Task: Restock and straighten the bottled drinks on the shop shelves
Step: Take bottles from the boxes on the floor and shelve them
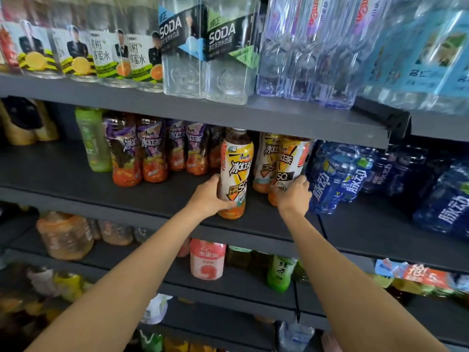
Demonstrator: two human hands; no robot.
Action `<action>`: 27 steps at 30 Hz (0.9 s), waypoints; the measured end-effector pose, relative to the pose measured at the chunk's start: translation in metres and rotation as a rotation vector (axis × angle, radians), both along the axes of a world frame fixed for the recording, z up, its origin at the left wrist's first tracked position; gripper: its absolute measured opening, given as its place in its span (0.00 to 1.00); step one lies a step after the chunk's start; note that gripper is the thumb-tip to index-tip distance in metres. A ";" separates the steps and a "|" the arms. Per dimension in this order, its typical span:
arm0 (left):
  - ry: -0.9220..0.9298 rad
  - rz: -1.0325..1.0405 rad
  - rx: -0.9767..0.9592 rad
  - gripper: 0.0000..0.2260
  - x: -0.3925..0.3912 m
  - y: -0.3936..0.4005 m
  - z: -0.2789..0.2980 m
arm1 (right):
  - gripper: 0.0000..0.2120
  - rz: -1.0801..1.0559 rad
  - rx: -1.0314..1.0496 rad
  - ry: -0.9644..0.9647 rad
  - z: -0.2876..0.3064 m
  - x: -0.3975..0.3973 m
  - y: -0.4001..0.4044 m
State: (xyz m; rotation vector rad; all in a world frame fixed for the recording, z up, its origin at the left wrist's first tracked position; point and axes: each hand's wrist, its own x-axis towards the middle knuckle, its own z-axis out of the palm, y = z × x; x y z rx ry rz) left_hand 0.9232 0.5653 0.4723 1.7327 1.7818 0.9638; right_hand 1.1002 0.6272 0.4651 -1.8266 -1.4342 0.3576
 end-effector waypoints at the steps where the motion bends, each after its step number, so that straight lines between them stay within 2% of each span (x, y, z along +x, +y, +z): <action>1: 0.012 0.005 -0.002 0.33 0.004 0.001 -0.001 | 0.30 -0.004 0.006 0.001 -0.001 0.001 0.003; 8: 0.021 0.025 -0.023 0.32 0.038 0.011 0.001 | 0.31 0.045 0.007 0.008 -0.007 0.011 0.003; 15: -0.036 0.092 -0.027 0.35 0.070 0.034 -0.009 | 0.22 0.153 0.342 0.105 -0.010 0.020 -0.031; 18: -0.108 0.135 0.030 0.26 0.074 0.032 -0.022 | 0.20 0.203 0.444 0.125 0.005 0.012 -0.044; 22: -0.281 0.229 0.174 0.16 0.039 -0.017 -0.044 | 0.18 0.369 0.549 0.079 0.013 -0.032 -0.076; 25: -0.273 0.278 0.251 0.15 -0.022 -0.083 -0.061 | 0.17 0.584 0.540 -0.001 0.001 -0.091 -0.103; 27: -0.225 0.376 0.199 0.15 -0.081 -0.127 -0.079 | 0.18 0.742 0.437 -0.107 -0.017 -0.143 -0.122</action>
